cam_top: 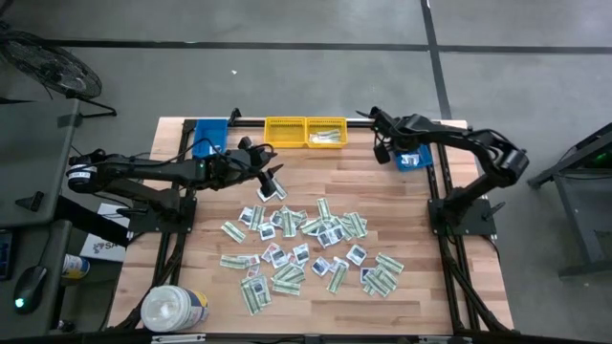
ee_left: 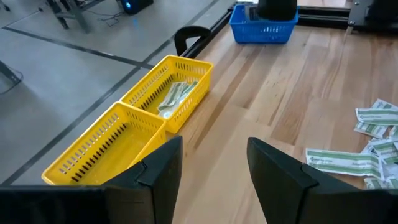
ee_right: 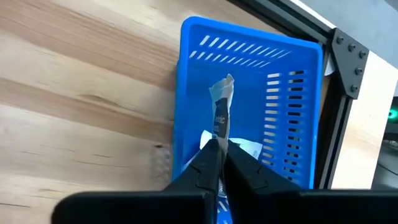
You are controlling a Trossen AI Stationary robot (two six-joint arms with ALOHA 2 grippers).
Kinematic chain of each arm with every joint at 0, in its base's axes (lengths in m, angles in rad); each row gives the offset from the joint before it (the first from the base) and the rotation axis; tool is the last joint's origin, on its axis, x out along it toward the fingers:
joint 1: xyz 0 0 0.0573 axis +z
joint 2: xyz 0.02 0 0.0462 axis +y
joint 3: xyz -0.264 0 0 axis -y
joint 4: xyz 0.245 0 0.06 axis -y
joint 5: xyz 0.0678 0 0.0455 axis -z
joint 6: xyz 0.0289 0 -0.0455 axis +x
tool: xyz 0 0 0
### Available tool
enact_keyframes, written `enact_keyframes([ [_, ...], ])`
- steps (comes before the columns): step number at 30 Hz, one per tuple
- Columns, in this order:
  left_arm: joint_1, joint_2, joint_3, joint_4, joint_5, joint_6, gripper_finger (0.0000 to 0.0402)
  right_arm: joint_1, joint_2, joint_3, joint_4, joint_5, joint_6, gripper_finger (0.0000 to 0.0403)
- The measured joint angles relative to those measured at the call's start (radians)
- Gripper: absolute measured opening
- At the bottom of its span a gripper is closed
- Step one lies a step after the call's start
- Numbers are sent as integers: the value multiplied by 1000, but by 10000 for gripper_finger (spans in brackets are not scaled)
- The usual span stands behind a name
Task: Pick & Place First Aid Supplies
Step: Put the black towelette pack into the right blue bin
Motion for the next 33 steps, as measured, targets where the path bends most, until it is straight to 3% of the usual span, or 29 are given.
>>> enact_keyframes([
  [16, 0, 0, 0, -22, 0, -1, 177, 9, -6, 0, 7, 25, -11, 92],
  [33, 0, 0, -1, -130, -1, -44, 177, 204, -248, 0, 79, -1, -68, 108],
])
